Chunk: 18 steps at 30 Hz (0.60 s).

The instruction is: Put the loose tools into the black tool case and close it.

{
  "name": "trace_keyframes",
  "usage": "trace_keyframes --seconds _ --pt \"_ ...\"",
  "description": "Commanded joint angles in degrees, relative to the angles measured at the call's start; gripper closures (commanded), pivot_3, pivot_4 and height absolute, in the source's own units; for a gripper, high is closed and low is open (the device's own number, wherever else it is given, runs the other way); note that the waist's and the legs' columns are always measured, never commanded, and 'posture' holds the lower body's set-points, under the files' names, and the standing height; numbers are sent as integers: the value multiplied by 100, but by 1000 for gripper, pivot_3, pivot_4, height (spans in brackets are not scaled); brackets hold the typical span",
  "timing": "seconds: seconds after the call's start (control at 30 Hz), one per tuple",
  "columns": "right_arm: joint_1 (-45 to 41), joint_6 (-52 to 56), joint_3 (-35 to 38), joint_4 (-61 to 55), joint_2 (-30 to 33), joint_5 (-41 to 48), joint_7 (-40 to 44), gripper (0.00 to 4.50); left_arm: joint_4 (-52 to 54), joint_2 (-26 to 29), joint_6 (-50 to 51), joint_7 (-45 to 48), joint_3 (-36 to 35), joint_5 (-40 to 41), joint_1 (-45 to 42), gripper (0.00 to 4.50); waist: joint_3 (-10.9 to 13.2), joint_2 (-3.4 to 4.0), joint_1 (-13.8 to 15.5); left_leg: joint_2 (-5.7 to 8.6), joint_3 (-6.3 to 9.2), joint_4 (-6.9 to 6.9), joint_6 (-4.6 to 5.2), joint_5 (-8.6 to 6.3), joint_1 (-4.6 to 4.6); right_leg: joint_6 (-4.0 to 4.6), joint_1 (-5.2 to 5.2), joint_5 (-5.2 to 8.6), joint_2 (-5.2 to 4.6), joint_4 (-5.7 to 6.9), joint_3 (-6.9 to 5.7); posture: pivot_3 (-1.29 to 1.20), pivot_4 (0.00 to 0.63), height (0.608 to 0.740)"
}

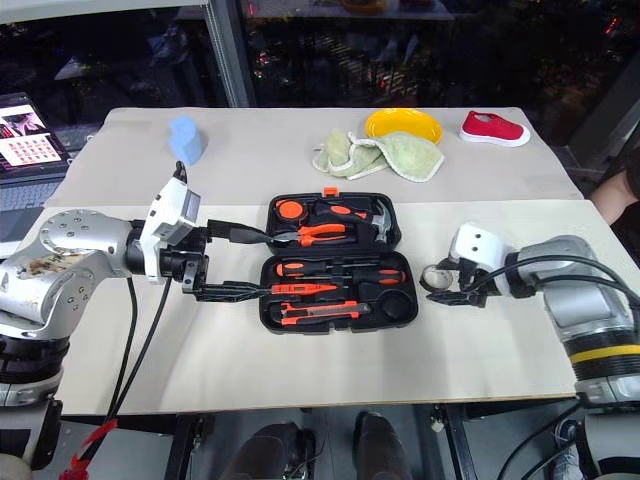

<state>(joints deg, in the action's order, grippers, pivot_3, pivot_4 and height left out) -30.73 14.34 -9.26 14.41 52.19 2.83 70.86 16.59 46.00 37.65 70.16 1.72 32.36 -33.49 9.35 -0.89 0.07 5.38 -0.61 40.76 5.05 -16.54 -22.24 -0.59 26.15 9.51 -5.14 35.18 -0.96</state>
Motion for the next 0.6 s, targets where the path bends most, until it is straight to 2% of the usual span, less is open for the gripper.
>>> trace_keyframes --seconds 0.03,0.07,0.2,0.33,0.5,0.6 --pt "-203 -125 -64 344 -66 -186 -79 1502 -6 -20 -109 -25 3 3 -175 0 0 0 4 0 0 0 0 0 0 0 0 0 0 -1 0 0 150 732" --pt "-240 -140 -80 434 -105 -215 -102 1709 -2 -33 -112 -23 15 1 -182 0 0 0 9 0 0 0 0 0 0 0 -1 0 0 -2 -2 0 150 732" --pt "-322 -112 -24 562 -166 -221 -137 3115 22 -69 -114 -10 44 -7 -189 0 0 0 7 1 0 0 0 0 0 0 0 0 0 -1 0 0 150 732" --pt "-122 68 201 130 18 9 -7 4427 28 -81 -99 11 61 7 -194 0 0 0 8 1 1 -1 0 0 0 0 2 0 1 0 0 0 150 732" --pt "235 760 709 -896 404 672 335 4477 106 -101 -77 95 158 43 -161 0 0 1 43 1 2 -1 0 0 -3 0 1 0 1 -3 -2 0 150 732" --pt "349 1706 1183 -1855 460 1553 422 4477 189 -118 -71 149 241 66 -125 0 0 0 56 1 4 0 0 0 -4 0 2 0 0 -3 -2 0 150 732"
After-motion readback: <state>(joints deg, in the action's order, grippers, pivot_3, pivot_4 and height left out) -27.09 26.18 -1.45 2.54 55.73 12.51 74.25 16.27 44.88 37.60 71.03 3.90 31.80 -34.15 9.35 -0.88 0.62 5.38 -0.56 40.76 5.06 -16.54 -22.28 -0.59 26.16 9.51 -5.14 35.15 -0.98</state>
